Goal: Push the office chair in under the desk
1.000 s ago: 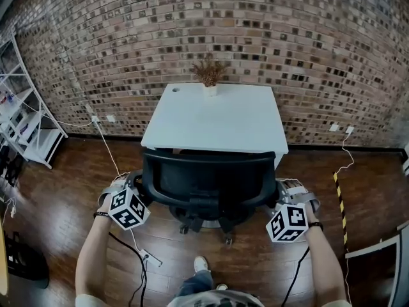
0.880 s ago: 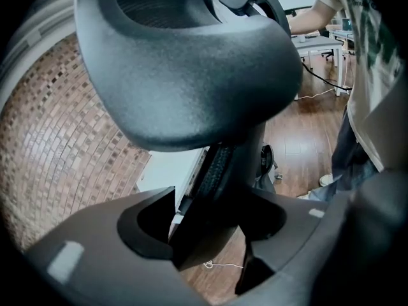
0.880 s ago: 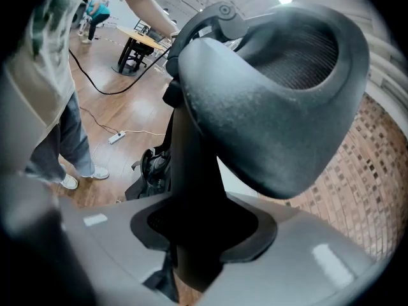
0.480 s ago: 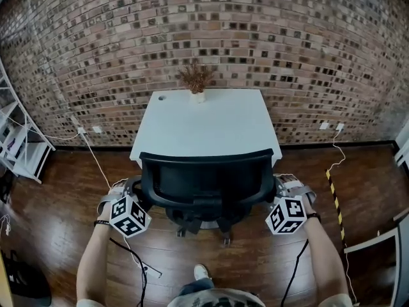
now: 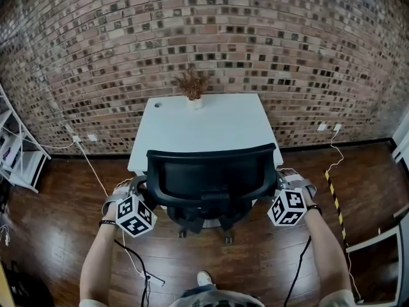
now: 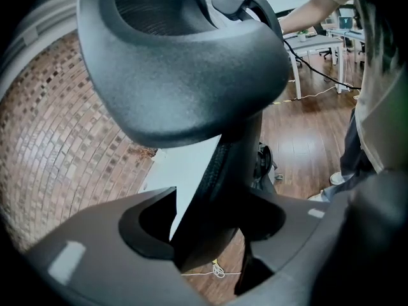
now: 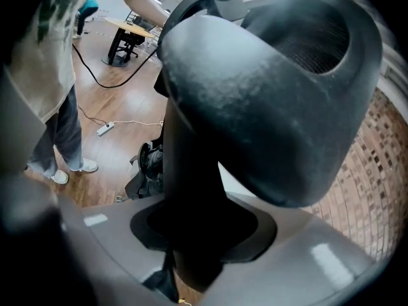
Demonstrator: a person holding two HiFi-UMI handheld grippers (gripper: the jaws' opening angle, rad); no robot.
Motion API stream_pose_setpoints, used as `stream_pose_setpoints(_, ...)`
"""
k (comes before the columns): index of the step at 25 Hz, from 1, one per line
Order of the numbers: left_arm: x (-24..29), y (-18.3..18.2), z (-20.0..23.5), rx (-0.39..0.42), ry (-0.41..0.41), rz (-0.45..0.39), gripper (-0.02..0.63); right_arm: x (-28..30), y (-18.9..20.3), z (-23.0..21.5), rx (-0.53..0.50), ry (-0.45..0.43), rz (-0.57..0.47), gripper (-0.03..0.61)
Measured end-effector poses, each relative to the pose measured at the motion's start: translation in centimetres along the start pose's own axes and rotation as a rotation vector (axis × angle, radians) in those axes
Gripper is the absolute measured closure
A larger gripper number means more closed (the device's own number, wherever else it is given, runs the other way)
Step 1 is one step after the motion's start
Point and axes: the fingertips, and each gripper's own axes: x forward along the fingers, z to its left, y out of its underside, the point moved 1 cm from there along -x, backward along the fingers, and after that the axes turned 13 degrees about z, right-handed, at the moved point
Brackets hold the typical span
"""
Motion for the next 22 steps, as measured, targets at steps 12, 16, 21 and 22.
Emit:
stream_pose_setpoints(12,3.5,-1.3,3.5,0.007,0.009,-0.001,0.327,3.9,0.3,-3.5,0.005,0.015,0.020,0.419)
stream_pose_setpoints(16,4.3,-1.6,4.5,0.017,0.019,0.005,0.328,5.0,0.3,-4.5,0.008,0.011,0.024,0.419)
stream_pose_setpoints(21,5.3,-1.9,5.4,0.018,0.011,0.000,0.330,6.1,0.3,-5.3,0.012,0.015,0.038,0.417)
stream_pose_setpoints(22,5.4,-2.0,5.4,0.018,0.009,-0.003,0.331,6.2,0.4,-5.4,0.011,0.013,0.041,0.417)
